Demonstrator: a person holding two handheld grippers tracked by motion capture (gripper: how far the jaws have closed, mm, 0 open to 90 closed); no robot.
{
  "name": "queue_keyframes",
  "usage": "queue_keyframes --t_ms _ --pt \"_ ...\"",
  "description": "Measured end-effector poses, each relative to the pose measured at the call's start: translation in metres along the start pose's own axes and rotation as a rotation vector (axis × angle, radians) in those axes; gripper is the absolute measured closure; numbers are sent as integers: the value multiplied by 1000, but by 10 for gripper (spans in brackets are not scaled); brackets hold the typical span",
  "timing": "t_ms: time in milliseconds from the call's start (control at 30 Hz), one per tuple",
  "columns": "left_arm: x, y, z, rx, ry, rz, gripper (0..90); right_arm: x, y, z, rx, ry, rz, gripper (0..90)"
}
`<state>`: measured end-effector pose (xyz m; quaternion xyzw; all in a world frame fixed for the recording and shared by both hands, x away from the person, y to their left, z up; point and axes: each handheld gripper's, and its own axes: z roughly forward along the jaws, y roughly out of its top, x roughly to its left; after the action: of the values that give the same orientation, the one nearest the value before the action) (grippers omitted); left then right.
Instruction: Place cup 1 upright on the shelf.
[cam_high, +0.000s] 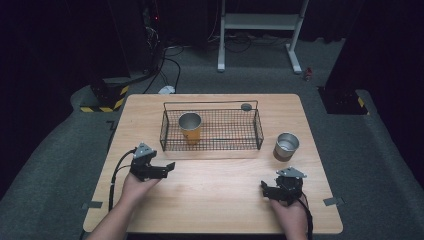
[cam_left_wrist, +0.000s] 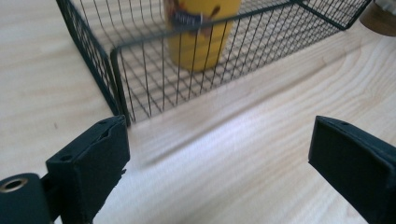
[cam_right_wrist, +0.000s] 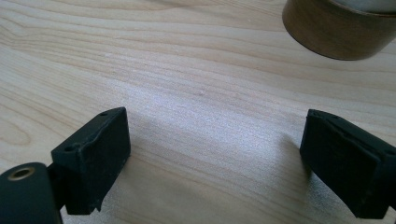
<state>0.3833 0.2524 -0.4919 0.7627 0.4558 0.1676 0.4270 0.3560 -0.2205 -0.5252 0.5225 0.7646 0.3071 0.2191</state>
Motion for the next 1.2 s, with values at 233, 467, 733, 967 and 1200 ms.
queue_keyframes --t_ms 233,467,733,967,1200 --pt "2 -17 -2 60 9 15 59 0 0 0 0 0 0 85" --pt "1 -33 -10 110 51 87 59 0 0 0 2 1 3 85" --pt "-2 -47 -9 148 84 120 49 0 0 0 0 0 0 84" --pt "-7 -52 -8 152 104 137 43 0 0 0 3 2 3 84" --pt "-6 -55 -8 142 105 98 41 -2 0 -1 -7 -10 21 84"
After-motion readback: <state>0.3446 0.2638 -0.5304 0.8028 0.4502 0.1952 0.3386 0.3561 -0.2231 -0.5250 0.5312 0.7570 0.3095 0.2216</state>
